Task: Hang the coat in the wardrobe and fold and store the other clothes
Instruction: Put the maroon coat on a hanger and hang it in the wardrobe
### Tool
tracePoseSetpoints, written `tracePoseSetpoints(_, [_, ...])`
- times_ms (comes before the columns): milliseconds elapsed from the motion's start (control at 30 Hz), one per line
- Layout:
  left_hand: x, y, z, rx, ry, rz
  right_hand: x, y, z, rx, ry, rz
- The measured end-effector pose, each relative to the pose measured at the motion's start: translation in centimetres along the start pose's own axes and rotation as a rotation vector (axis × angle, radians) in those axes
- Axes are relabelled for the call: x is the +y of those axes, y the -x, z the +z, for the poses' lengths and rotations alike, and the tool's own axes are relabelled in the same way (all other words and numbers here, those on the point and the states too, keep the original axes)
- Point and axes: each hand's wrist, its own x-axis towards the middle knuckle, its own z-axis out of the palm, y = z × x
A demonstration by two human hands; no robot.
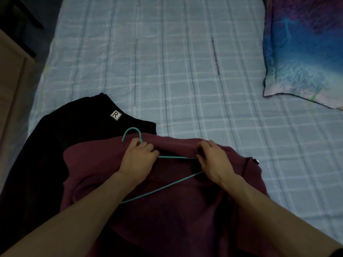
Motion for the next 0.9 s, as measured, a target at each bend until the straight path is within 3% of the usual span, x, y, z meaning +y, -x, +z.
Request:
tracePoseSetpoints(367, [2.9,-4.2,0.6,0.059,0.032,0.005,-1.5,1.7,-0.8,0.094,-0.146,0.004])
tracePoseSetpoints(533, [4.5,-6.2,0.5,0.276,0.099,0.06,-2.9,2.8,-0.8,0.127,-0.23,-0.051])
tracePoseSetpoints(667, [3.6,-6.0,2.4,0.357,0.081,0.104,-1.5,2.1,-0.8,0.126,-0.269,0.036])
tracePoseSetpoints(900, [1.3,-3.6,3.9,0.345,0.159,0.144,1.0,-0.2,1.5,-0.089,0.031,0.038])
